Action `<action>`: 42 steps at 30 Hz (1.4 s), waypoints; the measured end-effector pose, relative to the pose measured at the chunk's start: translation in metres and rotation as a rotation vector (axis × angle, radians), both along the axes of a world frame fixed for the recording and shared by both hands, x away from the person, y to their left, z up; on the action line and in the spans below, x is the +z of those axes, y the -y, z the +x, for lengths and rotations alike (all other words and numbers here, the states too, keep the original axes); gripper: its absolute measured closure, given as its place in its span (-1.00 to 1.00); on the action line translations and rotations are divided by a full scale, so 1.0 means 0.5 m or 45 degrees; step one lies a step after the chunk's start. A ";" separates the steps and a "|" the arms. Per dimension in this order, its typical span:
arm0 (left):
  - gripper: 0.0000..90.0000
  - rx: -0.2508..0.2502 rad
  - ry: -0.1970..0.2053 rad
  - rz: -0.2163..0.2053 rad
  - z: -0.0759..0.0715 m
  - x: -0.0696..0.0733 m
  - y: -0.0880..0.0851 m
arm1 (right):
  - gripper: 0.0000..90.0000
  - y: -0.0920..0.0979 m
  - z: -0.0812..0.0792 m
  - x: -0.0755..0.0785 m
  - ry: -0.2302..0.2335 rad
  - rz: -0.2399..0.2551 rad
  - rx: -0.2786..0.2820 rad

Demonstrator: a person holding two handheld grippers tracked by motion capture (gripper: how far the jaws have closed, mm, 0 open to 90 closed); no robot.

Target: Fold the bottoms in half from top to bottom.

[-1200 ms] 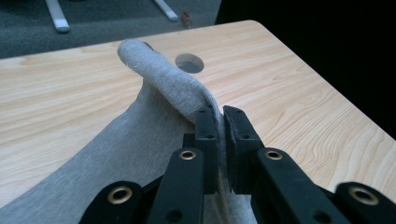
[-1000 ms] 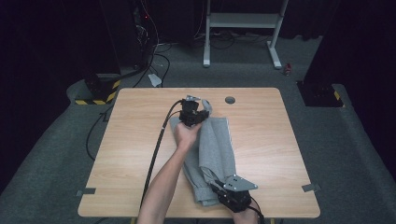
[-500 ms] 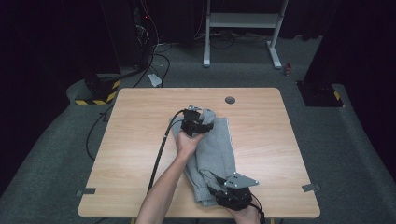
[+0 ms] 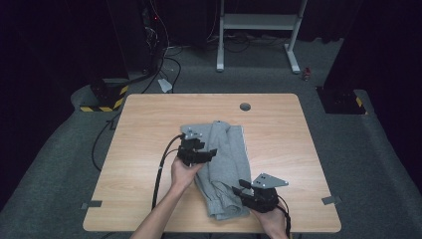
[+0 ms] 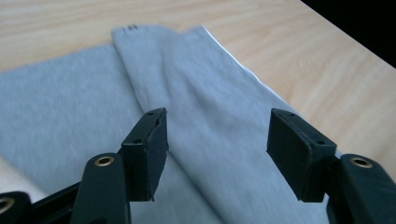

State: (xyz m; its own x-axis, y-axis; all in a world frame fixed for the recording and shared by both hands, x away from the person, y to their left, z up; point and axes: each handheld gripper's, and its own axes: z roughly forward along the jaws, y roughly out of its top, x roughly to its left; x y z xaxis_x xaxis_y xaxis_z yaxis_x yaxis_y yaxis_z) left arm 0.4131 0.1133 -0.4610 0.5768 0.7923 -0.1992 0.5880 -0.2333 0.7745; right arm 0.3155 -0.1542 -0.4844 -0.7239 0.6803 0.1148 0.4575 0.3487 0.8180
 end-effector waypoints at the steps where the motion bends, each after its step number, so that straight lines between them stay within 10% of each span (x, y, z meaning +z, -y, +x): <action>1: -0.16 -0.003 0.004 -0.008 -0.017 -0.005 -0.002 | 0.43 0.006 0.003 -0.007 -0.006 -0.012 -0.013; 11: -0.27 -0.041 -0.022 -0.004 -0.170 -0.058 -0.006 | 0.27 0.031 0.005 -0.040 -0.026 -0.154 -0.099; 21: -0.29 -0.073 -0.003 0.019 -0.258 -0.080 0.027 | 0.22 0.020 -0.003 -0.061 -0.023 -0.256 -0.109; 42: -0.22 0.001 -0.038 0.113 -0.180 -0.111 0.016 | 0.13 -0.035 0.027 -0.065 -0.019 -0.353 -0.152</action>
State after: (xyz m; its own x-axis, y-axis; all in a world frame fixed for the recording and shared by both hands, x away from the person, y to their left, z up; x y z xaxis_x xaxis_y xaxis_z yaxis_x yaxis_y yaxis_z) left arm 0.3229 0.1053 -0.5166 0.5710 0.8080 -0.1454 0.6107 -0.2997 0.7329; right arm 0.3288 -0.1366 -0.5167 -0.6365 0.7674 -0.0770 0.5199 0.5006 0.6922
